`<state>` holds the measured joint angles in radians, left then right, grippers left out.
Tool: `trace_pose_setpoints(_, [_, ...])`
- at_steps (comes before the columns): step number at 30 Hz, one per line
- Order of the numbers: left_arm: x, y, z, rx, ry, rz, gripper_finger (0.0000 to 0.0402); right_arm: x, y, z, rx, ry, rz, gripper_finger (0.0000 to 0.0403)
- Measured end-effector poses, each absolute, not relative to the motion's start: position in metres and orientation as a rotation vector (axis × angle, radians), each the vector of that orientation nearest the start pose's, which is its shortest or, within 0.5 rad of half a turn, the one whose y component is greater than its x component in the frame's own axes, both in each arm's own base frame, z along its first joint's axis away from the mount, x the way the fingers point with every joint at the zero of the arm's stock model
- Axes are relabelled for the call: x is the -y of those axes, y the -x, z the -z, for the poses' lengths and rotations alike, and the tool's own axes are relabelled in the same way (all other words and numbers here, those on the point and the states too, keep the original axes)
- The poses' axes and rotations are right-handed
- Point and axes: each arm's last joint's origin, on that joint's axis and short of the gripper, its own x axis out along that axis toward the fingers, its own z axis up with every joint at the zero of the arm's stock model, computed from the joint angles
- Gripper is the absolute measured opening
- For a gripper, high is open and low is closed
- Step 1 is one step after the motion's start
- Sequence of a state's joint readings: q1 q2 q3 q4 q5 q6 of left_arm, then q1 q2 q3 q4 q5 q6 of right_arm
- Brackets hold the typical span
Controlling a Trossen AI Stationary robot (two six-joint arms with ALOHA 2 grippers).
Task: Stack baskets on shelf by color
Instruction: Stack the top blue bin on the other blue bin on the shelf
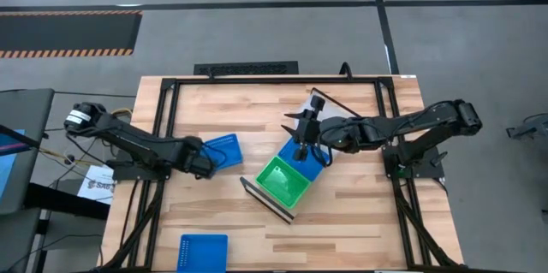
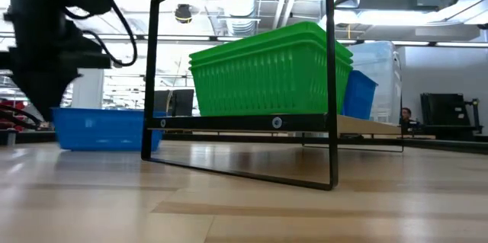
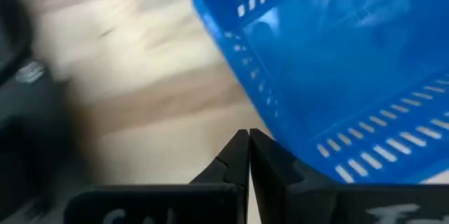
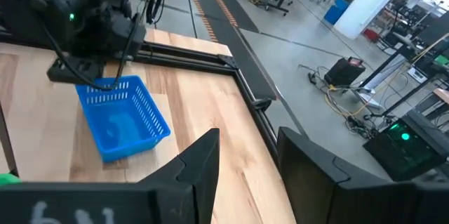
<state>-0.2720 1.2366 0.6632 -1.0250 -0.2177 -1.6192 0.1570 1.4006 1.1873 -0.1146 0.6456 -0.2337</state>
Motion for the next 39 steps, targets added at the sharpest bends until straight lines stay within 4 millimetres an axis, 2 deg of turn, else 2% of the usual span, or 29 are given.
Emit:
trace_pose_setpoints(5, [0.031, -0.173, -0.161, -0.969, 0.915, -1.103, 0.0000, -0.030, -0.313, -0.341, -0.357, 0.338, 0.414, 0.0166])
trace_pose_setpoints(9, [0.023, -0.184, -0.152, -0.896, 0.933, -1.037, 0.0000, -0.021, -0.319, -0.337, -0.345, 0.229, 0.387, 0.0166])
trace_pose_setpoints(16, [0.005, -0.209, -0.140, -0.837, 0.915, -0.962, 0.0000, 0.000, -0.341, -0.308, -0.429, 0.175, 0.343, 0.0176])
trace_pose_setpoints(24, [-0.003, -0.213, -0.139, -0.827, 0.923, -0.965, 0.0000, 0.035, -0.374, -0.260, -0.602, -0.051, 0.390, 0.0206])
trace_pose_setpoints(30, [-0.003, -0.213, -0.139, -0.833, 0.940, -0.949, 0.0000, 0.059, -0.413, -0.248, -0.778, -0.157, 0.362, 0.0241])
trace_pose_setpoints(35, [-0.003, -0.213, -0.138, -0.836, 0.956, -0.956, 0.0000, 0.072, -0.441, -0.240, -0.893, -0.188, 0.390, 0.0244])
trace_pose_setpoints(39, [-0.003, -0.213, -0.138, -0.834, 0.961, -0.961, 0.0000, 0.078, -0.454, -0.230, -0.960, -0.243, 0.420, 0.0241])
